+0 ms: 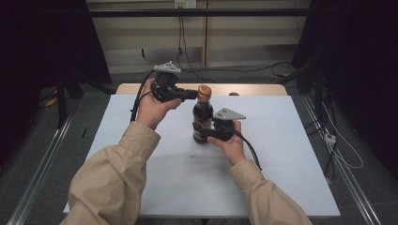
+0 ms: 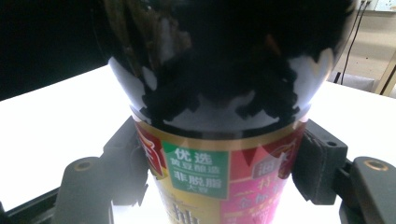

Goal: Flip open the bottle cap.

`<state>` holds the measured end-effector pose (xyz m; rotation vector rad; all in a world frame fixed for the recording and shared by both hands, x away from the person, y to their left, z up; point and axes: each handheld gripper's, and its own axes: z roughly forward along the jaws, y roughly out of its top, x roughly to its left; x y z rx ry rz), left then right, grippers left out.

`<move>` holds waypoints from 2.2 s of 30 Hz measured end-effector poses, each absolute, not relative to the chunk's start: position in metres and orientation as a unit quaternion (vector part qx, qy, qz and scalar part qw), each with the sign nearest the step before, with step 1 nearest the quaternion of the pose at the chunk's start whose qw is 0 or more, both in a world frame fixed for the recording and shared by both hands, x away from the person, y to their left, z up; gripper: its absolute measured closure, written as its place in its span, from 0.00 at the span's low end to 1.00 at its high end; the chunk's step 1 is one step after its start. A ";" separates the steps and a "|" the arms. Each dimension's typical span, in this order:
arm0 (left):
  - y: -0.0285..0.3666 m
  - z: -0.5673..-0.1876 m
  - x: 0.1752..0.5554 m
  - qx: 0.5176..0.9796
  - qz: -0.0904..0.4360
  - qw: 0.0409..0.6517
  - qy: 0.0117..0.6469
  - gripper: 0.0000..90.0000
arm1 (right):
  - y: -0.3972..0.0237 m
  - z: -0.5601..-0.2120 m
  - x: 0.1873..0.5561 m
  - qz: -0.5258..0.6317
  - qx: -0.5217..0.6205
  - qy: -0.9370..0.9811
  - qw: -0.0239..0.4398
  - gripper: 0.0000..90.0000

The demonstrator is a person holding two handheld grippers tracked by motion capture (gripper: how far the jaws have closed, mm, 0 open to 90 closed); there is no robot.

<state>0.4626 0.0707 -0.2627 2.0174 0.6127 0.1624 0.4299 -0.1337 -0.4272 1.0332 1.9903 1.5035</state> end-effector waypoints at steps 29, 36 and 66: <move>0.066 -0.257 0.464 0.832 0.063 0.491 0.252 1.00 | -0.134 -0.427 0.430 0.544 0.375 0.718 0.218 0.34; 0.067 -0.255 0.465 0.833 0.060 0.490 0.250 1.00 | -0.134 -0.427 0.430 0.543 0.375 0.719 0.218 0.34; 0.062 -0.252 0.467 0.834 0.062 0.489 0.247 1.00 | -0.135 -0.428 0.431 0.545 0.376 0.717 0.217 0.34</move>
